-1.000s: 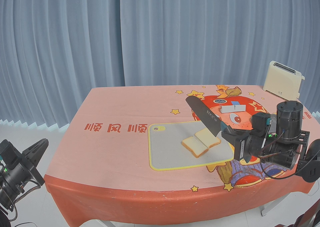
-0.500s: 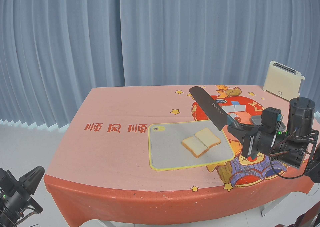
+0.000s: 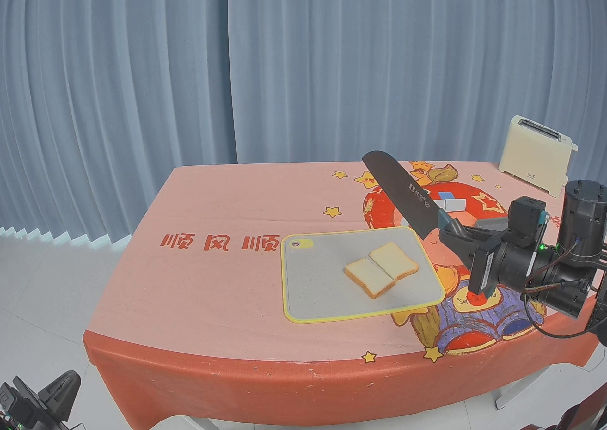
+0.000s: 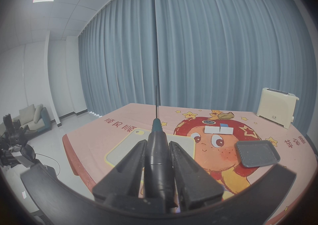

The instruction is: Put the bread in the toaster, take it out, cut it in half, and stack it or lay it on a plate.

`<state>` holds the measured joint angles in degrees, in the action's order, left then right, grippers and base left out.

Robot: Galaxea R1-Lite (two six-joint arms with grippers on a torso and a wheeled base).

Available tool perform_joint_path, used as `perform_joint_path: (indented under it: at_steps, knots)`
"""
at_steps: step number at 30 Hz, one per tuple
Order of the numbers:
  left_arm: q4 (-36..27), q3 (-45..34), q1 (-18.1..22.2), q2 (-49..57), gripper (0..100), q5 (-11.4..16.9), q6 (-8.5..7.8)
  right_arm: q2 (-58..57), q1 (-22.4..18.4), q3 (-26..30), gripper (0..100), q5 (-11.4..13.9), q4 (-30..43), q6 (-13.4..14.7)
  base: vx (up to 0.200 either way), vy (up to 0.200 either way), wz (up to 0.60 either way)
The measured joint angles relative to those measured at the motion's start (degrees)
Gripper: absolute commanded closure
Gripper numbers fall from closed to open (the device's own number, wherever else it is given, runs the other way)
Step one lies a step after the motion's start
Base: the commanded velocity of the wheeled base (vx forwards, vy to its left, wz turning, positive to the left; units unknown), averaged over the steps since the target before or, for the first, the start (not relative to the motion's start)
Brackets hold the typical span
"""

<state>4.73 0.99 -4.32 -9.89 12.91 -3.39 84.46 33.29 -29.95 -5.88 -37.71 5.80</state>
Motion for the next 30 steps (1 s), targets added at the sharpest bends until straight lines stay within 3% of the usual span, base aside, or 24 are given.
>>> perform_joint_path:
  at_steps: [4, 9, 14, 16, 19, 23, 30]
  knots:
    - [-1.3, 0.0, -0.1, 3.0, 100, -1.7, 1.10, -0.5, 0.0, 0.1, 100, 0.0, 0.0, -0.1, 0.000, 0.000, 0.00]
    - [-1.5, 0.0, -0.5, 4.6, 100, -6.1, 2.77, -0.9, 0.0, 0.2, 100, 0.1, 0.0, 0.0, 0.000, 0.000, 0.00]
    - [-3.4, 0.0, -0.6, 5.2, 100, -13.4, 3.06, -1.0, -0.1, 0.2, 100, 0.1, 0.0, 0.0, 0.000, 0.000, 0.00]
    - [-5.2, 0.0, -0.6, 5.3, 100, -14.8, 3.32, -1.0, 0.0, 0.2, 100, 0.0, 0.0, 0.0, 0.000, 0.000, 0.00]
    - [-4.8, 0.0, -0.6, 5.3, 100, -15.0, 3.55, -1.0, 0.0, 0.3, 100, 0.0, 0.0, 0.0, 0.000, 0.000, 0.00]
    - [-4.3, 0.0, -0.8, 5.3, 100, -12.3, 3.07, -1.0, 0.0, 0.4, 100, 0.0, 0.0, 0.0, 0.000, 0.000, 0.00]
    - [-4.4, 0.0, -0.9, 5.3, 100, -11.8, 2.79, -1.2, 0.1, 0.5, 100, -0.2, 0.0, 0.0, 0.000, 0.000, 0.00]
